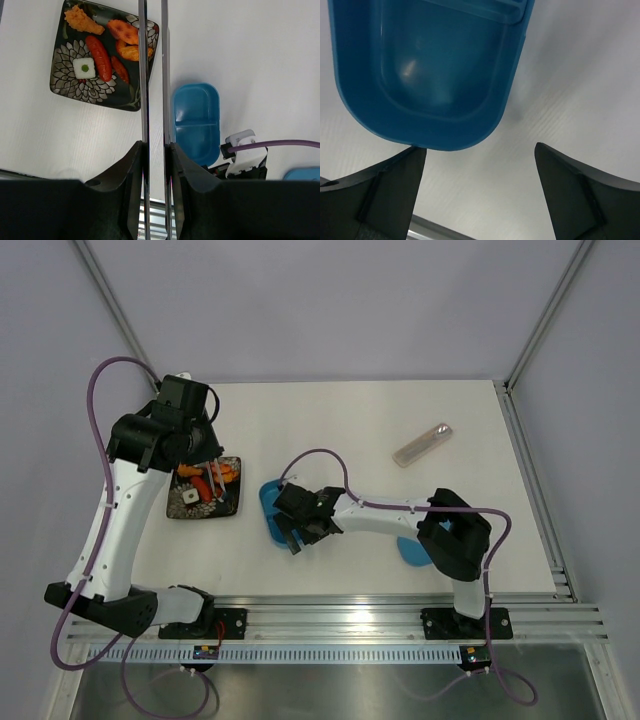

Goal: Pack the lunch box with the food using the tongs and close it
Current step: Move the packing box to the center of the board.

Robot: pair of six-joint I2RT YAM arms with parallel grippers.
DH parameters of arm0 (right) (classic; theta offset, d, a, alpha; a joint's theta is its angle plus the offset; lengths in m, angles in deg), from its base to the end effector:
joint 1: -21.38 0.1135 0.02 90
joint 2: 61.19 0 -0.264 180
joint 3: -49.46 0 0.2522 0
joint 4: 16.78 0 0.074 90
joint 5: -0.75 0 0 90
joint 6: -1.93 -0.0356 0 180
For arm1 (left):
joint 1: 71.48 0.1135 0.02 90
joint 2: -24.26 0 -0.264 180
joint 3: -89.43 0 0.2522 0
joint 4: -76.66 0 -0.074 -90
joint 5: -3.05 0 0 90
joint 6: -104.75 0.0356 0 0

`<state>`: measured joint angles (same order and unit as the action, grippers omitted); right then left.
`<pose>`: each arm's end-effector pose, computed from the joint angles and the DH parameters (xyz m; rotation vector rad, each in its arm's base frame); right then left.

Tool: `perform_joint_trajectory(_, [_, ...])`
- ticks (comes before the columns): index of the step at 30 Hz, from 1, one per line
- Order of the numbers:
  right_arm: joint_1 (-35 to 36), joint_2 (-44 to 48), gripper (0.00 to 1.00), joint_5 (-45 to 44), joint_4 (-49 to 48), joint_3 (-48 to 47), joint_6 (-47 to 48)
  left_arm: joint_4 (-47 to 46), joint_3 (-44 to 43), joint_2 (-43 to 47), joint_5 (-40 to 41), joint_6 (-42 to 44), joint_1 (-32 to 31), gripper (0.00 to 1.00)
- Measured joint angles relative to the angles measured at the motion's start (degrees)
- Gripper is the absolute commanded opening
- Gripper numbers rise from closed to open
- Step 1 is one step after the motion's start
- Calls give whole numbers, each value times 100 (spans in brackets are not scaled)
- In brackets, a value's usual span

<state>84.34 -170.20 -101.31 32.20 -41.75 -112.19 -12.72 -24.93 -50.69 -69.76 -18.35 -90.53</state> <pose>0.1835 0.3431 0.1860 -0.8424 2.5658 0.1754 0.2057 -0.0599 0.4444 -0.4217 2.3741 -0.0457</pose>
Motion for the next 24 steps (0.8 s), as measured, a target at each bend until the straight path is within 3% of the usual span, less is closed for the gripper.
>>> perform_joint_trajectory(24, [-796,-1517,99,201,-385,-2039,-278,46,824,334,-17,20,4,29])
